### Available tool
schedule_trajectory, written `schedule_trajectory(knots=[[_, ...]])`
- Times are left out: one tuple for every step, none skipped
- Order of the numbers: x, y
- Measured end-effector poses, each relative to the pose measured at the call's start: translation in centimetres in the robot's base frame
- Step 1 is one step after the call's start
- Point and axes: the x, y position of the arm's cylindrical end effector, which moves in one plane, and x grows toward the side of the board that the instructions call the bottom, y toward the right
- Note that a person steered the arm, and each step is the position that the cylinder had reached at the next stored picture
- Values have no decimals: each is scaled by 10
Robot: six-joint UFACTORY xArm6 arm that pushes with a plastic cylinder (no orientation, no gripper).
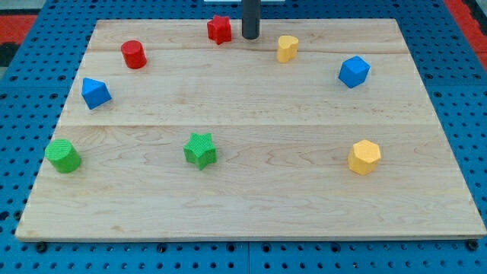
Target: Move the red star diagonally to the top right of the red circle
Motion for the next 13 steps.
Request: schedule_trajectory(knots=[[-11, -1], [-15, -4], [-14, -31], [-10, -63], [-10, -79], [-15, -85], [5, -139], [5, -149], [3, -149], [3, -152], [1, -153], [-23, -72], [-37, -27]])
